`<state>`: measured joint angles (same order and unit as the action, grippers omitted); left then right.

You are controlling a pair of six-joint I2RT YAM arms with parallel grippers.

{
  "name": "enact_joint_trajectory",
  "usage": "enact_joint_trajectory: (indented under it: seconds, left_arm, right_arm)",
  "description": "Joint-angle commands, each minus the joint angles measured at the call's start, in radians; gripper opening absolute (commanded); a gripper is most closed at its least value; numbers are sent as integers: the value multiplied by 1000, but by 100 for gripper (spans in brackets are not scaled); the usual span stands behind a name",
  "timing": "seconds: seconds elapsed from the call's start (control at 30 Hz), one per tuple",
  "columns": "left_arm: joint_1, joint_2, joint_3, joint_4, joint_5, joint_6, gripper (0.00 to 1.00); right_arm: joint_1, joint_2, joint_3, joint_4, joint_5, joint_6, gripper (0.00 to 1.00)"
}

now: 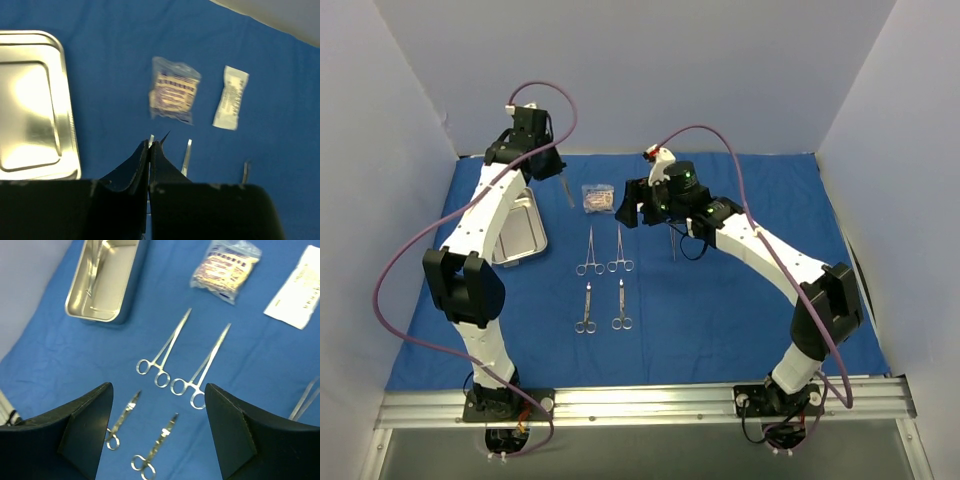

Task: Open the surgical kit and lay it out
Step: Place the medical item in the surgical kit.

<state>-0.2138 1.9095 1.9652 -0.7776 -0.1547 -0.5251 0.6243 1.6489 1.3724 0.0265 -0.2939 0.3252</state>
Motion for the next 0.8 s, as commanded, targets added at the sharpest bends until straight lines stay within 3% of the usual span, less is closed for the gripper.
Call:
enact_joint_trajectory:
  seconds: [0.0,0.27,0.57,0.77]
  left_arm:
    - [-35,-84,-37,101,29,-99,2]
    - [-171,-162,-100,127,-32,-157,2]
    - [-248,-178,-103,138,-77,-159,2]
    - [-279,-182,-101,136,-85,-153,2]
  right_arm:
    - [28,9,68,23,-30,43,69]
    - [60,29,114,-13,13,60,67]
    - [84,57,146,-22,44,67,61]
    - [84,84,175,-69,73,60,45]
